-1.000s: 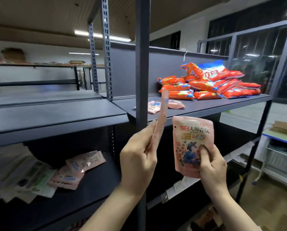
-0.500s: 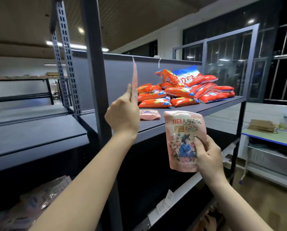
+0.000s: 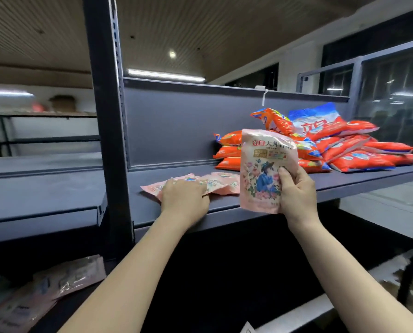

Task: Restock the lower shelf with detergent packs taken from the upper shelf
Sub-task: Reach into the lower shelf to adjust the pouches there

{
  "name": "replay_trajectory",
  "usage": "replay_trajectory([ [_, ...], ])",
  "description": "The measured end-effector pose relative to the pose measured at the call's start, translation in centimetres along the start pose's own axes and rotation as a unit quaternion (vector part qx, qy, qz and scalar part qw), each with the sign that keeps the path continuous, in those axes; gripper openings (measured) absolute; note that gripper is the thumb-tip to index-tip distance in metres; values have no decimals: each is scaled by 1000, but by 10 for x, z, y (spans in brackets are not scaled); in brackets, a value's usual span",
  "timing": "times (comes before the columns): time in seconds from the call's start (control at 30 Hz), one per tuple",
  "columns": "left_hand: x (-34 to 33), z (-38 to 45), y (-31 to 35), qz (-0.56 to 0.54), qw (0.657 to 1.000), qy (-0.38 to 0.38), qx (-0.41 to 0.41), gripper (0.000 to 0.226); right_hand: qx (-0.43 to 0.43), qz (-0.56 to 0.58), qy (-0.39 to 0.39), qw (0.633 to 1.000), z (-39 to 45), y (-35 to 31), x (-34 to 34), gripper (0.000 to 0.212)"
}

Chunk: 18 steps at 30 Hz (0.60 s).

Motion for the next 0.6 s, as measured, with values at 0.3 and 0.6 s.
replay_trajectory([
  [0.3,-5,-2,-19,-37,993,43,102,42,-10,-265,-123,956,43,43,-57,57],
  [0.6,-1,-6,-15,-44,993,55,91,44,30,-373,-304,876,11,53,-70,47],
])
Point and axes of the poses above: each hand's wrist, its own z-axis towards the middle knuckle, its own x-axis out of the back of the hand, y = z × x, the point moved 8 cm from there along z, towards the middle knuckle, and after that the axes turned 9 degrees about x, right-handed, at the moved point
